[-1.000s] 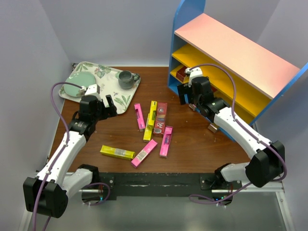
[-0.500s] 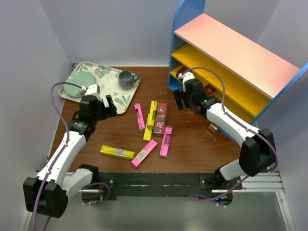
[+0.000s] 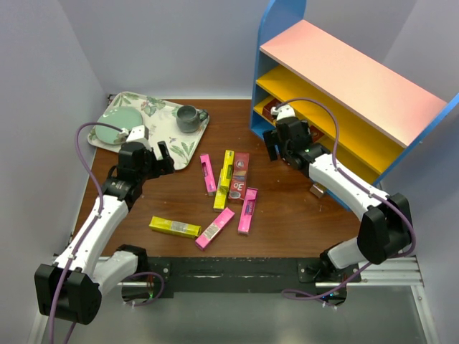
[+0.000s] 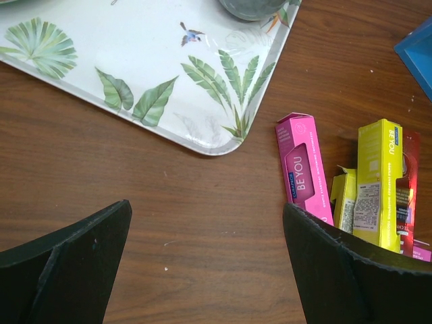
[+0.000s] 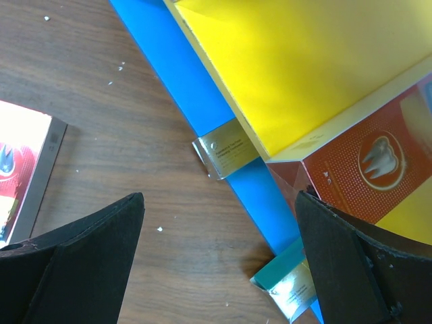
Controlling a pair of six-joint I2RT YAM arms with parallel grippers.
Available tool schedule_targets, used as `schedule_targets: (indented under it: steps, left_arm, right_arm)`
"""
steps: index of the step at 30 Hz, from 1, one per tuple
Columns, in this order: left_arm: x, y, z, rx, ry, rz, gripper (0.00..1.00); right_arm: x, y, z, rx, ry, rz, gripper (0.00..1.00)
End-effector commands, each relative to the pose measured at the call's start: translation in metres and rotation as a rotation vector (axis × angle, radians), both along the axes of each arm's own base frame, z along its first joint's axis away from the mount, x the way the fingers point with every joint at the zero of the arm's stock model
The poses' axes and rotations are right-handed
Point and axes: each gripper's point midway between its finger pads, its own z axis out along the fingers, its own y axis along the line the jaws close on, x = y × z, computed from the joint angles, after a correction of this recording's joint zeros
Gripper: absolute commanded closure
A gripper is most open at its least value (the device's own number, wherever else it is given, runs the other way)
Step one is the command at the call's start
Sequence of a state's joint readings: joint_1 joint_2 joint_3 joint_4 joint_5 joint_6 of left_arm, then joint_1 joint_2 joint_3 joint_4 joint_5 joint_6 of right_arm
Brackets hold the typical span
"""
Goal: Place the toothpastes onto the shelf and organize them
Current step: Place the toothpaste on the shelf.
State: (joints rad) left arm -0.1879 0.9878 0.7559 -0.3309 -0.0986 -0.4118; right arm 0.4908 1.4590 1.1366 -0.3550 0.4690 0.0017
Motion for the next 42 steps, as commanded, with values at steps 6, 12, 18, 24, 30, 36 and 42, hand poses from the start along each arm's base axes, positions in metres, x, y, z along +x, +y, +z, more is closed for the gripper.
schedule_targets:
  steps: [6, 12, 18, 24, 30, 36, 42]
  left_arm:
    - [0.009, -0.001, 0.020, -0.029, -0.057, 0.004, 0.00]
    - [0.009, 0.000, 0.021, -0.028, -0.060, 0.007, 0.00]
    - [0.009, 0.000, 0.022, -0.029, -0.061, 0.007, 0.00]
    - [0.009, 0.000, 0.022, -0.029, -0.061, 0.007, 0.00]
    - [0.008, -0.001, 0.021, -0.029, -0.060, 0.005, 0.00]
    - [0.008, -0.001, 0.022, -0.029, -0.061, 0.005, 0.00]
    - [0.009, -0.001, 0.021, -0.029, -0.060, 0.005, 0.00]
  right_arm:
    - [-0.004, -0.008, 0.011, 0.008, -0.037, -0.048, 0.02]
    - [-0.004, -0.008, 0.012, 0.015, -0.040, -0.045, 0.02]
    - [-0.005, -0.013, 0.013, 0.000, -0.045, -0.068, 0.02]
    - [-0.005, -0.014, 0.014, -0.002, -0.044, -0.069, 0.02]
    - [-0.005, -0.012, 0.016, 0.009, -0.050, -0.057, 0.01]
    - [-0.005, -0.017, 0.013, -0.015, -0.047, -0.082, 0.02]
    - [-0.005, -0.020, 0.015, -0.022, -0.058, -0.100, 0.02]
